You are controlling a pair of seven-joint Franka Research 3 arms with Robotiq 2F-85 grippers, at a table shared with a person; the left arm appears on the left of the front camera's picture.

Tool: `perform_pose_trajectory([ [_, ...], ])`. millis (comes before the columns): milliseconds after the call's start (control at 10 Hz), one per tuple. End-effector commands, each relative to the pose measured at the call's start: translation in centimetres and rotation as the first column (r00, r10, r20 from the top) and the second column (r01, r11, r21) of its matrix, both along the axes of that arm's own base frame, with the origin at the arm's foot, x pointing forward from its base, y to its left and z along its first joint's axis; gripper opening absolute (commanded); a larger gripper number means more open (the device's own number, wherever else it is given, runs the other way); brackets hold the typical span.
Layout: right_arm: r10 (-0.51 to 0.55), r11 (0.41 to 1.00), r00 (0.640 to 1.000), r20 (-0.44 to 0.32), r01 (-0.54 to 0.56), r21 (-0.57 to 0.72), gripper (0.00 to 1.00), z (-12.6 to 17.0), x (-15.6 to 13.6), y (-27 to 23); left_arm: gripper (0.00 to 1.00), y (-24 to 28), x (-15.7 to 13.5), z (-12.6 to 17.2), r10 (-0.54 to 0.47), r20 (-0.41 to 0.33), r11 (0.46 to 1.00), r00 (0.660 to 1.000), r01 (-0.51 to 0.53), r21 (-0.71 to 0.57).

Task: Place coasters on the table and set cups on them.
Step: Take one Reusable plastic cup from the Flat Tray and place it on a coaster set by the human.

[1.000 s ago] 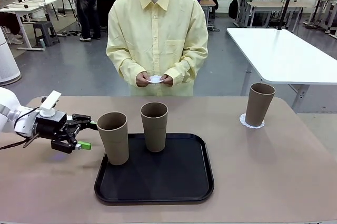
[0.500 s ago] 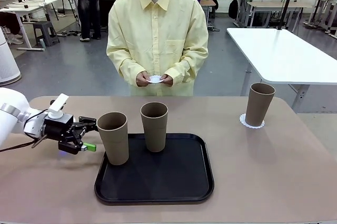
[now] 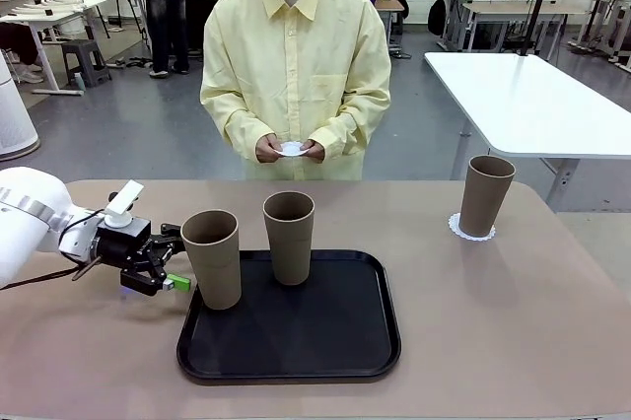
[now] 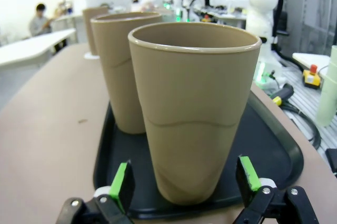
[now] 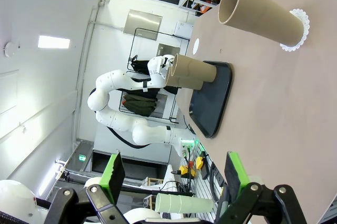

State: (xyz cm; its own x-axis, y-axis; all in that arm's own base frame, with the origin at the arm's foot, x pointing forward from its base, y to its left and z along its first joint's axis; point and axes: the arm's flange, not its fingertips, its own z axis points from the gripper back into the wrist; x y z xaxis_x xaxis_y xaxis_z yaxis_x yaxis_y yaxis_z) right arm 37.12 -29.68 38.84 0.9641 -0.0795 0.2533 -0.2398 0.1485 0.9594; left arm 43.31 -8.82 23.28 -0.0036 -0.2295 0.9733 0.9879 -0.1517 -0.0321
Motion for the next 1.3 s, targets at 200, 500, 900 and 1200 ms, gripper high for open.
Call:
perform_pose_trajectory([
  [200, -0.005, 1.0, 1.0, -0.017, 0.005, -0.005, 1.0, 0.0, 0.1, 0.0, 1.0, -0.9, 0.2, -0.3, -0.022, 0.011, 1.0, 1.0, 0.022, 0.005],
  [500, -0.005, 1.0, 1.0, -0.017, 0.005, -0.005, 1.0, 0.0, 0.1, 0.0, 1.0, -1.8, 0.3, -0.5, -0.052, 0.007, 0.999, 0.999, 0.052, 0.009],
  [900, -0.005, 1.0, 1.0, -0.017, 0.005, -0.005, 1.0, 0.0, 0.1, 0.0, 1.0, -3.1, 0.2, -1.0, -0.086, 0.005, 0.996, 0.996, 0.086, 0.023],
  [1200, -0.005, 1.0, 1.0, -0.017, 0.005, -0.005, 1.0, 0.0, 0.1, 0.0, 1.0, -4.5, -0.1, -1.2, -0.13, 0.031, 0.991, 0.991, 0.128, 0.042],
])
